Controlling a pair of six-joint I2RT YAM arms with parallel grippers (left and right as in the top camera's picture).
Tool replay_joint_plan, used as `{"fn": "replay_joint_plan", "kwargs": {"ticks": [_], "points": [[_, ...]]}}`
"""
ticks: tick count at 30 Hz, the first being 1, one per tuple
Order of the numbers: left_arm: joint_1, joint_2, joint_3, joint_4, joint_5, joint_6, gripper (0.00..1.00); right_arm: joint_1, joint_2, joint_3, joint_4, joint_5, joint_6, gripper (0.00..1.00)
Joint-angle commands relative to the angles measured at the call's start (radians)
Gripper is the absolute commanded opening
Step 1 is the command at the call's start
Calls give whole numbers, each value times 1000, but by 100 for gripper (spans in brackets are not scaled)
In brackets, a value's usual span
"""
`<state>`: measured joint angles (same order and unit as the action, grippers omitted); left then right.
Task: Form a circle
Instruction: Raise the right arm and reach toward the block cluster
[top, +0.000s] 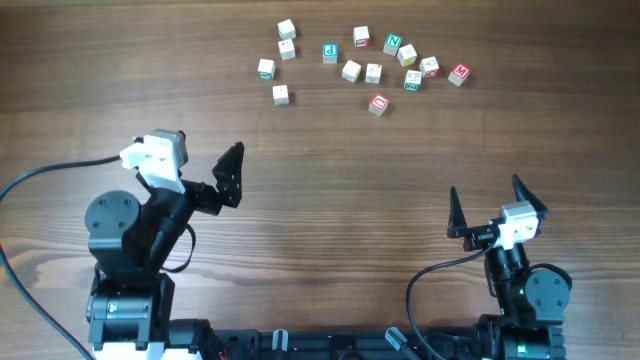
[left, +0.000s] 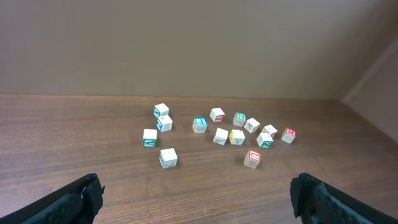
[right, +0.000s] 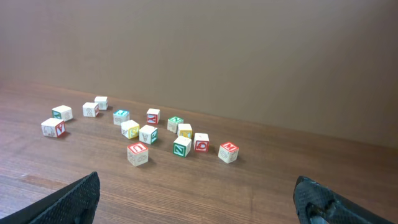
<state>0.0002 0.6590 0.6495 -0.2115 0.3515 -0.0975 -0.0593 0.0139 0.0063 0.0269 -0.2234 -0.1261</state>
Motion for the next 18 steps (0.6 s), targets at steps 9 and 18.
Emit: {"fn": "replay_joint_plan", "kwargs": {"ticks": [9,18], "points": [[-3,0,38,-132,31,11,100,6,-3,-1,29,-16,34,100],[-3,2,38,-195,29,12,100,6,-3,-1,116,-134,828,100]]}}
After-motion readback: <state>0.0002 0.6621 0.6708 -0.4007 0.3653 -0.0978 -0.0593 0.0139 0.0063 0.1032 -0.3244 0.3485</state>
